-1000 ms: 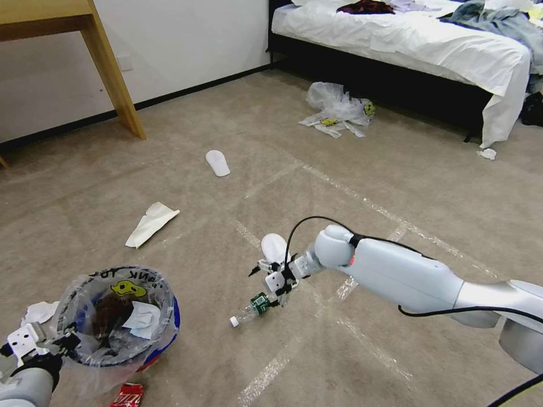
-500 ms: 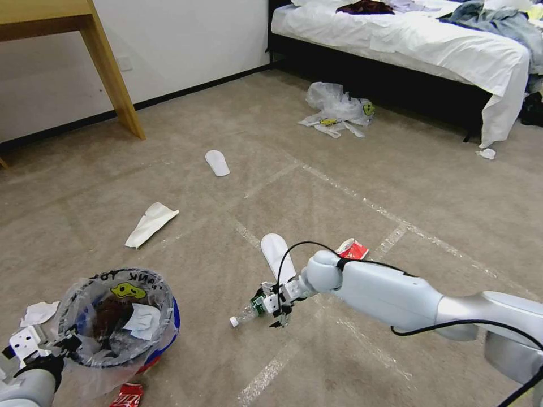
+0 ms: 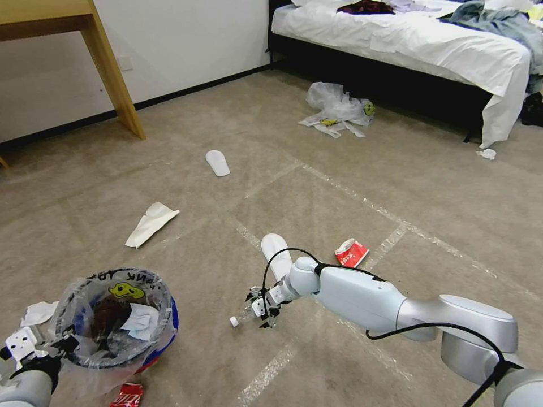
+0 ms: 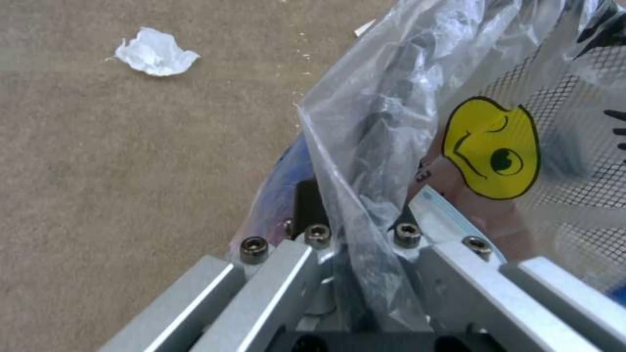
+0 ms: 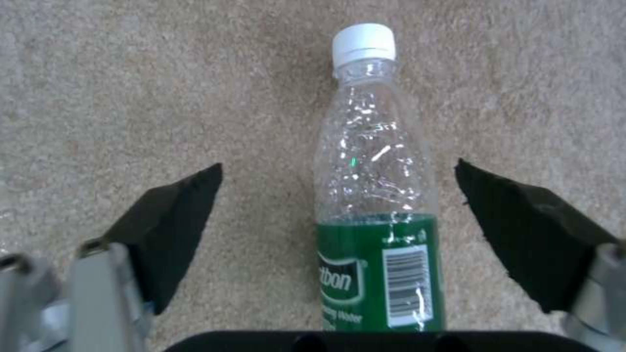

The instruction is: Pick up the trash bin and place the garbage on the floor into it.

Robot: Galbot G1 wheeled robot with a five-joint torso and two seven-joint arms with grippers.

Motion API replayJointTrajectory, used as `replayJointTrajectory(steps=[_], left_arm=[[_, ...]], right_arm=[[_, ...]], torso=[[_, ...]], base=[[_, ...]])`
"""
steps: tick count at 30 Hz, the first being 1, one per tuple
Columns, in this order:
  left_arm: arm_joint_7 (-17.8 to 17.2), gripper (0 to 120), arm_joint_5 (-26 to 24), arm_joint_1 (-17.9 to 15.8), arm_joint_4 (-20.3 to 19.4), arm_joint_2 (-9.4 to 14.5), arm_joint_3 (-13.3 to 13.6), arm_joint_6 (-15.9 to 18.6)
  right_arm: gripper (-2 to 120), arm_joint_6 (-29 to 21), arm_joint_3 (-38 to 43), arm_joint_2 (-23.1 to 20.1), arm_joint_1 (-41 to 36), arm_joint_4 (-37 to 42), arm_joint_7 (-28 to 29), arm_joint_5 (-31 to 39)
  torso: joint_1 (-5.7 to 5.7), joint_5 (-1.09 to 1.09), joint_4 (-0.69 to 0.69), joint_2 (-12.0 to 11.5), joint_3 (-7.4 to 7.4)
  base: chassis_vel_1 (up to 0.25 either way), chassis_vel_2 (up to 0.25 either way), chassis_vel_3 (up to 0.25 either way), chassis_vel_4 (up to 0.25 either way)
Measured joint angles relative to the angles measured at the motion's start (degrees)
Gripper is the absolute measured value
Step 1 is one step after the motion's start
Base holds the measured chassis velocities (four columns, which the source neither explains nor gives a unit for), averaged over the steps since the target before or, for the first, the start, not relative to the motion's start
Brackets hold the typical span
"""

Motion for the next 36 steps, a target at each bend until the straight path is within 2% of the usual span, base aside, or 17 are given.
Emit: replayJointTrajectory(steps=[4,6,10,13,25,36], left_arm=[[0.0,1,0.1,-0.2,0.2,-0.1,0.2,0.0],[0.0,1,0.1,-0.3,0.2,-0.1,0.3,0.0],[0.0,1,0.1,-0.2,0.2,-0.1,0.3,-0.1],[0.0,1,0.1,-0.1,0.2,-0.1,0.4,-0.2],[0.0,1,0.0,0.1,0.1,0.0,0.6,-0.3],[0.1,1,0.1,-0.2,0.6,0.3,0.9,-0.4]], right_arm=[[85,0.4,0.2,0.4,-0.3,-0.8,0.3,-0.2],[78,0.9,0.4,0.7,-0.5,-1.7,0.5,-0.5],[75,1.4,0.7,1.1,-0.9,-2.7,0.9,-0.8],[67,2.1,1.2,1.8,-1.6,-4.6,1.2,-1.5],[61,3.2,2.3,3.1,-2.6,-7.6,2.5,-2.9],[31,3.3,3.4,2.3,-3.1,-6.3,3.4,-2.0]], torso=[[0.0,0.0,0.0,0.0,0.0],[0.0,0.0,0.0,0.0,0.0],[0.0,0.0,0.0,0.0,0.0],[0.0,0.0,0.0,0.0,0.0],[0.0,0.0,0.0,0.0,0.0],[0.0,0.0,0.0,0.0,0.0]], base=[[0.0,0.0,0.0,0.0],[0.0,0.0,0.0,0.0],[0.0,0.0,0.0,0.0],[0.0,0.0,0.0,0.0],[0.0,0.0,0.0,0.0],[0.0,0.0,0.0,0.0]])
